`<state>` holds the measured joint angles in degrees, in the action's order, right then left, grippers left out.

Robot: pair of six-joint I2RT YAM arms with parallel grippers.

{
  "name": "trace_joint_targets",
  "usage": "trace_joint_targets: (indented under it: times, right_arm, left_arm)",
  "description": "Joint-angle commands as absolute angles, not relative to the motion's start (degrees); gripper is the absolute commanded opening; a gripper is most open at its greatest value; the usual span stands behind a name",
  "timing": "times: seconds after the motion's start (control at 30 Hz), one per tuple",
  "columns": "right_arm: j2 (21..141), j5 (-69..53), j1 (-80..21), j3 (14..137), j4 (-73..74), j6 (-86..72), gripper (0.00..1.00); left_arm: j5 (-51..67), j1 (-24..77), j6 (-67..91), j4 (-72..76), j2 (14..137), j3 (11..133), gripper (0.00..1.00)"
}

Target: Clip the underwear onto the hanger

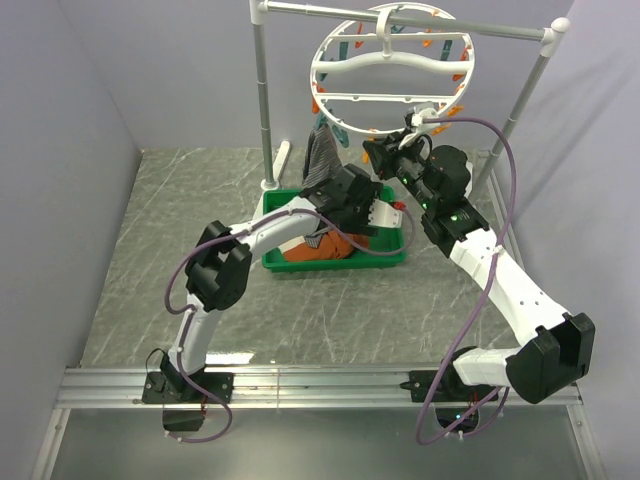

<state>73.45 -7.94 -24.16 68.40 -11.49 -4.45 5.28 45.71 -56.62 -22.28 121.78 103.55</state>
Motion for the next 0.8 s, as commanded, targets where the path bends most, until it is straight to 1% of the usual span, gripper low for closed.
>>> trace_joint_targets:
  times: [0.0, 0.17, 0.2, 0.53, 0.67, 0.7, 0.77]
  right_arm:
    - [72.9, -7.5, -25.3, 71.6, -11.6, -2.1, 0.0]
    - [72.8, -6.4, -25.8, 71.6, -11.3, -1.0, 0.0]
    - [72.7, -6.4, -26.0, 71.6, -11.2, -0.9, 0.0]
    - [72.3, -6.1, -25.9, 71.1, -11.7, -1.0, 0.0]
    - [72.4, -6.2, -26.0, 71.1, -11.7, -1.1, 0.0]
    - [72.4, -6.2, -25.9, 71.1, -11.7, -1.1, 0.0]
    - [72.3, -6.1, -26.0, 71.1, -11.7, -1.1, 0.0]
  left_arm:
    - [0.6, 46.5, -60.8, -20.7, 123.8, 109.2, 0.86]
    - [0.2, 45.6, -60.5, -23.1, 128.3, 116.1, 0.87]
    - [-1.7, 45.3, -60.7, -23.1, 128.7, 117.1, 0.88]
    - [-0.5, 41.7, -64.0, -33.0, 129.8, 121.2, 0.9]
    - [-2.0, 41.0, -64.3, -36.0, 130.9, 121.8, 0.88]
    - [-2.3, 41.0, -64.0, -36.3, 131.0, 121.9, 0.85]
    - [-2.8, 40.7, -64.1, -36.5, 131.4, 122.1, 0.84]
